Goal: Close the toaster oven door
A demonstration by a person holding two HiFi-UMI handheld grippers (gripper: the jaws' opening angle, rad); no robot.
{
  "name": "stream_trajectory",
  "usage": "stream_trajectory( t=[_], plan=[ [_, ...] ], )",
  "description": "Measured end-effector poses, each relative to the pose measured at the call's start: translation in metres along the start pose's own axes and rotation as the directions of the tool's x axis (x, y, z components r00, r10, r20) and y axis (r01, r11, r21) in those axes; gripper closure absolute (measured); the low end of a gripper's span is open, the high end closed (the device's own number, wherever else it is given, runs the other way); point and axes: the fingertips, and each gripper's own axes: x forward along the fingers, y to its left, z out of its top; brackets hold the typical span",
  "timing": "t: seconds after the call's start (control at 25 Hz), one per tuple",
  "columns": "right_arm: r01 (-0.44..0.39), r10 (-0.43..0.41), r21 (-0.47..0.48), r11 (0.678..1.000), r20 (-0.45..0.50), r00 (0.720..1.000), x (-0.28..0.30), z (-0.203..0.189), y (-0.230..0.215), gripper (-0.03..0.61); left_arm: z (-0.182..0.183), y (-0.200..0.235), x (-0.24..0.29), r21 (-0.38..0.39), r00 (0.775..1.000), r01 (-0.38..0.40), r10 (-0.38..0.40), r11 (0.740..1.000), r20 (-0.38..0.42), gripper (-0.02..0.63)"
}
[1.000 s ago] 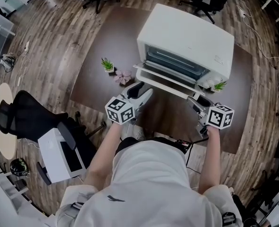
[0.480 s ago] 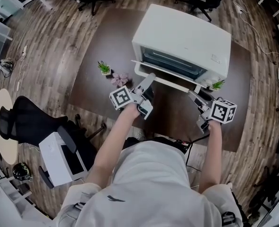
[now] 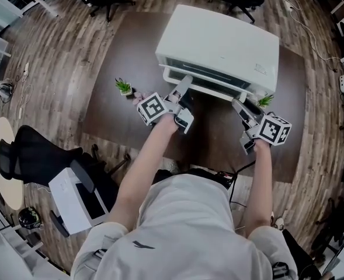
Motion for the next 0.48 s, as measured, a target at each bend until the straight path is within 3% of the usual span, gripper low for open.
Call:
stream_trajectory(
  t=[0.24, 0.48],
  plan=[
    [0.128, -0.123, -0.069, 0.989, 0.077, 0.989, -0.010, 0.010, -0.003, 0.354, 0.010, -0.004, 0.024, -0.007, 1.000, 0.023, -0.023, 1.000, -0.007, 0.505],
    [0.101, -0.102, 0.015, 0.995, 0.054, 0.993, -0.030, -0.027, -0.001, 0.362, 0.014, -0.007, 0.037, 0.001, 0.999, 0.052, -0.052, 0.999, -0.005, 0.508]
  ],
)
